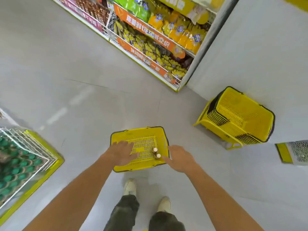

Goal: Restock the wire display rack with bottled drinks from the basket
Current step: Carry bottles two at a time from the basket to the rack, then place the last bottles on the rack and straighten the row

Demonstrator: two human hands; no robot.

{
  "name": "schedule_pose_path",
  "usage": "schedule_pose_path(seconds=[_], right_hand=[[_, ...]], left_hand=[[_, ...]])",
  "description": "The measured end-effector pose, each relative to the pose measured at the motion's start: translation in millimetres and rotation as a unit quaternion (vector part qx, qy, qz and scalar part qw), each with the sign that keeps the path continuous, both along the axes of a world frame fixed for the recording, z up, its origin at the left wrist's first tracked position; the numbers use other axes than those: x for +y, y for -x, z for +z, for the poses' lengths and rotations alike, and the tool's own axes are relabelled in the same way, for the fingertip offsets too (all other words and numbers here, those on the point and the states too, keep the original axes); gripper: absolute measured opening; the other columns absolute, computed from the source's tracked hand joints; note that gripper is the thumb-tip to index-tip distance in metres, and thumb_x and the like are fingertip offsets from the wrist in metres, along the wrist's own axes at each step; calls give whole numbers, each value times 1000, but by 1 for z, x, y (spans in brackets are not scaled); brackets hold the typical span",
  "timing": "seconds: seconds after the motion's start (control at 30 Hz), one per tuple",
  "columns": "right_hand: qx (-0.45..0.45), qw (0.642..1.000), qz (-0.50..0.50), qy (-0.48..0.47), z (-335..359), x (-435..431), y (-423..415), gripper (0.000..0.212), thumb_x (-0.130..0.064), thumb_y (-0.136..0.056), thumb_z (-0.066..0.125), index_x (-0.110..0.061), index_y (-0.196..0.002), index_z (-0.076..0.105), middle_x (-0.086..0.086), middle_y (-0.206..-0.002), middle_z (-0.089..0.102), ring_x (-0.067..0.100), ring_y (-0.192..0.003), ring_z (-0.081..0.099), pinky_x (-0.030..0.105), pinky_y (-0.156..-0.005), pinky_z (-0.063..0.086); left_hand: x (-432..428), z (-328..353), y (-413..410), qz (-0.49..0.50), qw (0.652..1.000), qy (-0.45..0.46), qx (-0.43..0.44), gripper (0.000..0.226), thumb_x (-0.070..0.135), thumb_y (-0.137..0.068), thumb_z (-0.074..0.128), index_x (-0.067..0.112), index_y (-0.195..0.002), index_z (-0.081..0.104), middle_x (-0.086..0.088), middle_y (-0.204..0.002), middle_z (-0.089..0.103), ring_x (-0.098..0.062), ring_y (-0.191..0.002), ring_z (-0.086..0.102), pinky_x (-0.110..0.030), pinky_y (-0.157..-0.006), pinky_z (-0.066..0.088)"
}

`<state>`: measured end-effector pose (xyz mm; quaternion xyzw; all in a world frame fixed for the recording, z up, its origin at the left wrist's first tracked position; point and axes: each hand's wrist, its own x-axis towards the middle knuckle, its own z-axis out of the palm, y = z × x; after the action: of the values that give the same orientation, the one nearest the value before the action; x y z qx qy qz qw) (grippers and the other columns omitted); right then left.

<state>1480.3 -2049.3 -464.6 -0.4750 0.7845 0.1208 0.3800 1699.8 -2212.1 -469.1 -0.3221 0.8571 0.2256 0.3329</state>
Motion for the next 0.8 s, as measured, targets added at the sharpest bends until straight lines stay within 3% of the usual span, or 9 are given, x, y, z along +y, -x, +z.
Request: schedule_pose_path(seconds=[0.27, 0.43, 0.57, 0.7, 0.8], right_hand=[[-42, 995, -78, 39, -231, 10, 16, 56, -54, -104, 45, -18, -147, 46, 9, -149, 48, 31, -140, 44, 44, -100, 47], [-62, 983, -161, 54, -357, 19, 1, 58, -52, -103, 48, -20, -151, 43, 6, -151, 48, 28, -141, 43, 43, -102, 47], [-50, 976, -205, 52, -426, 21, -4, 58, -53, -103, 49, -18, -149, 45, 6, -149, 48, 29, -140, 44, 43, -104, 47], [-32, 964, -254, 67, -474, 21, -10, 49, -50, -101, 53, -16, -136, 53, 9, -138, 55, 31, -131, 52, 44, -100, 50], [17, 965, -245, 86, -497, 15, -14, 46, -49, -103, 49, -12, -130, 55, 12, -131, 61, 33, -122, 60, 42, -94, 49]], left_hand=[[-14, -210, 77, -117, 993, 26, -10, 71, 66, -101, 29, 17, -151, 38, -11, -147, 49, -32, -142, 40, -49, -117, 31], [-23, -335, 115, -204, 978, 36, -2, 73, 65, -101, 30, 16, -156, 31, -14, -155, 42, -33, -147, 34, -52, -119, 27], [-29, -410, 138, -260, 964, 43, 8, 72, 63, -101, 32, 17, -157, 29, -14, -161, 36, -31, -152, 28, -50, -121, 23], [-26, -467, 152, -297, 953, 30, 41, 72, 65, -100, 33, 16, -152, 38, -13, -155, 44, -30, -147, 36, -47, -118, 30], [-17, -499, 157, -309, 949, 2, 63, 88, 75, -89, 23, 14, -149, 43, -13, -152, 48, -30, -143, 42, -42, -116, 35]])
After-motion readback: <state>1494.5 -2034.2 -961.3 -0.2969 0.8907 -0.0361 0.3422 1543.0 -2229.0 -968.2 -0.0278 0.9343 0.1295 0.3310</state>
